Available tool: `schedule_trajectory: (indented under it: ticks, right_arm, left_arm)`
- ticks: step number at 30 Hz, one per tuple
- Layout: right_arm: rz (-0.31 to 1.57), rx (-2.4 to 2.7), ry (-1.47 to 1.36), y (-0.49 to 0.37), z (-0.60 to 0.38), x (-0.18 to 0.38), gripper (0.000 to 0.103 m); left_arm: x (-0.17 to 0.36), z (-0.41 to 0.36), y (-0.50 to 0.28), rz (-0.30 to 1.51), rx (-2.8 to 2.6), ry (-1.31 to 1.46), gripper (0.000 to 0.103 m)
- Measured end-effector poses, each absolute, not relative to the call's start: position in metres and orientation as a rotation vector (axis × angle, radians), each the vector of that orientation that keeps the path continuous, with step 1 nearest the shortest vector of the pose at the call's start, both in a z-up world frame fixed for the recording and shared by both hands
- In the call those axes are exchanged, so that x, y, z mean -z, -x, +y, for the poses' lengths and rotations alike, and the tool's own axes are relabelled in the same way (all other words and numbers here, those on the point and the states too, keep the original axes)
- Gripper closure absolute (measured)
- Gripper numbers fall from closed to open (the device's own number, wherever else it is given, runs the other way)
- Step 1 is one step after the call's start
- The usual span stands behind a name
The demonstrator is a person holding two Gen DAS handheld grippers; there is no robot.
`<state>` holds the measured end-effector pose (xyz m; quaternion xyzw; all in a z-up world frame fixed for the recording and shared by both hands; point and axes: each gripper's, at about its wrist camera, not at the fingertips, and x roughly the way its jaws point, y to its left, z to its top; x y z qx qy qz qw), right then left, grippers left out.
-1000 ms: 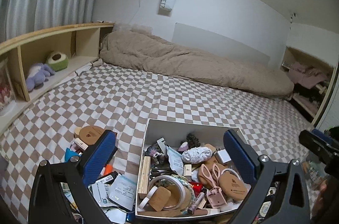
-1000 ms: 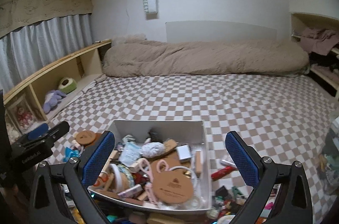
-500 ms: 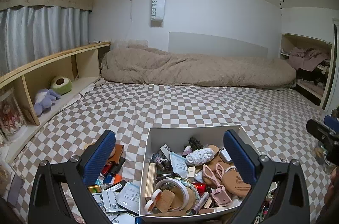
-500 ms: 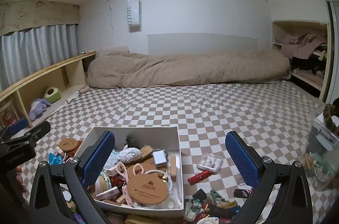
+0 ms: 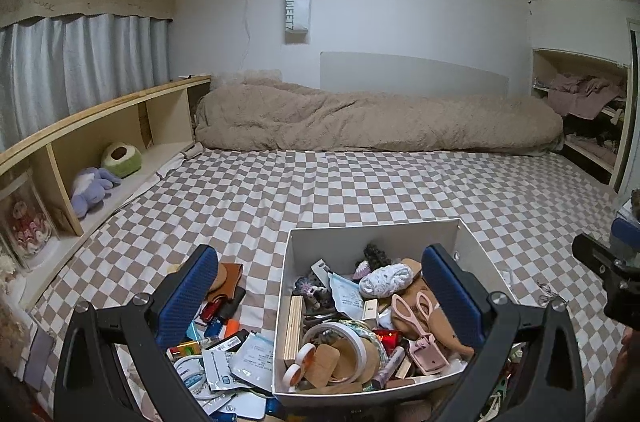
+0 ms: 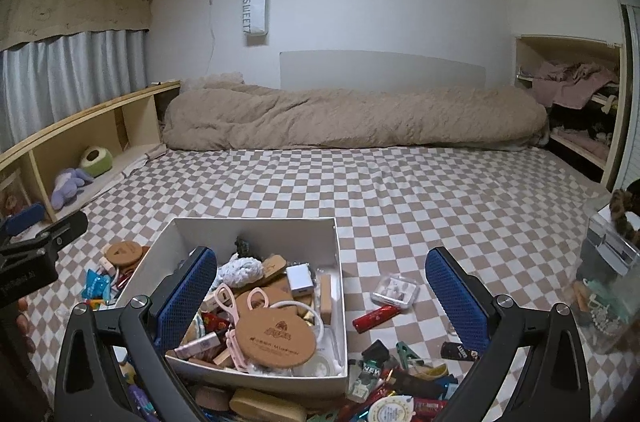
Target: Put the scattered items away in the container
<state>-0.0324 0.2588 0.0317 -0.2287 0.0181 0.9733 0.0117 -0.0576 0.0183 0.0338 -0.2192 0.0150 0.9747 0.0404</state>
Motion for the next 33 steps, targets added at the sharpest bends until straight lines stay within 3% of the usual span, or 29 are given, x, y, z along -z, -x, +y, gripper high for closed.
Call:
schedule_trajectory:
  ticks: [33]
  right_arm:
    - [-0.049, -2.985, 0.870, 0.037, 0.247, -0.014, 0.000]
  left_arm:
    - [-0.005, 0.007, 0.063, 0.036, -2.957, 0.830, 0.000]
